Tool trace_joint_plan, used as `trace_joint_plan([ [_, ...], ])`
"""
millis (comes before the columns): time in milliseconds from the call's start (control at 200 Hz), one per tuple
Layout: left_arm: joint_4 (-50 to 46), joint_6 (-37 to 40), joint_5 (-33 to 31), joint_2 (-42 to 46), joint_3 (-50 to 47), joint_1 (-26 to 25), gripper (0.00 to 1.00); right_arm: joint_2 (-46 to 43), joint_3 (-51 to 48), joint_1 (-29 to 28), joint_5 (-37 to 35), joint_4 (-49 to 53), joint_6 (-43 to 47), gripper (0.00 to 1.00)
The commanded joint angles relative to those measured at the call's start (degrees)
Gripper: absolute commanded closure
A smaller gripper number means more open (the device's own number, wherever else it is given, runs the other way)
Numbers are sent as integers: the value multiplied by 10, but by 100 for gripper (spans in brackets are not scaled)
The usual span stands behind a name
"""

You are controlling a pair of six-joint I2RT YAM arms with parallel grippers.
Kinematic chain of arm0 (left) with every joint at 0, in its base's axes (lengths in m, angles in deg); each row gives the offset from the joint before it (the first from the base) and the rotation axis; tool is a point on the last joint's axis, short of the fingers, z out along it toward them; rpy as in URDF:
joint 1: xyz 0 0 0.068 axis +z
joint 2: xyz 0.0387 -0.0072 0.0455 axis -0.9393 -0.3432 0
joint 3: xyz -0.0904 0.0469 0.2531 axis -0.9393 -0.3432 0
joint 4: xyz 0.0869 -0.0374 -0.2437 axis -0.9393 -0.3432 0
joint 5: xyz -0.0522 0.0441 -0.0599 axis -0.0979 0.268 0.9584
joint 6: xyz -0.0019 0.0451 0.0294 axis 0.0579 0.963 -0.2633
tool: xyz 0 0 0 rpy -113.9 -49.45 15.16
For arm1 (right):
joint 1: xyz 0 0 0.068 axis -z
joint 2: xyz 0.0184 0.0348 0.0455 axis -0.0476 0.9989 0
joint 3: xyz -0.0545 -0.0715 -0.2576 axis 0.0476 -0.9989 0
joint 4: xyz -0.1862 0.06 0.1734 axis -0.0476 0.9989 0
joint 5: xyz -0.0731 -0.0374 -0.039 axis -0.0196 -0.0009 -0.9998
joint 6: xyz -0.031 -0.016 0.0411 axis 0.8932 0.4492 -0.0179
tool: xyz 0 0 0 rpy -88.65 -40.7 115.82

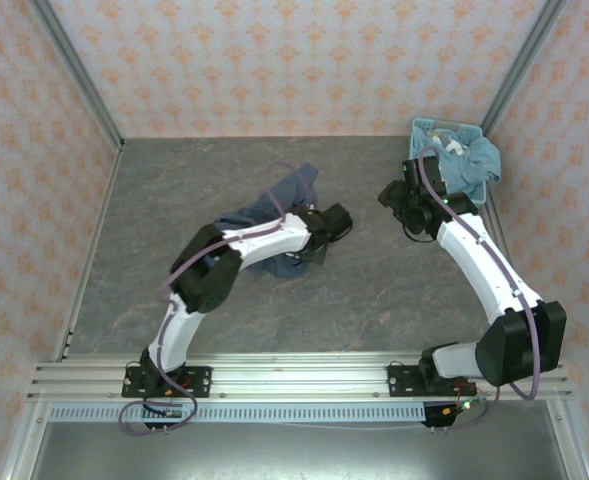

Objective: Fold and stack the t-shirts

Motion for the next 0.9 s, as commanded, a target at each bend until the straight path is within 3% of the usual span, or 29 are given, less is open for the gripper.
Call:
trace_joint_plan([
  [0,-28,-27,-62,175,-79,-1,100,20,0,0,10,-11,14,31],
  [200,-48,-39,-81,411,-244,14,100,101,37,-67,16,-30,21,30],
  [390,-72,-65,-92,555,-322,65,100,225,90,-142,41,-84,-20,27],
  [505,-87,-77,-101,596,-330,85,100,298,119,-163,63,-127,-69,27],
  [721,-113,-89,-114,630,-329,87,100,374,186,-172,38,-150,-97,28],
  [891,-127,-88,-123,658,-330,87,100,449,260,-160,25,-125,-86,37],
])
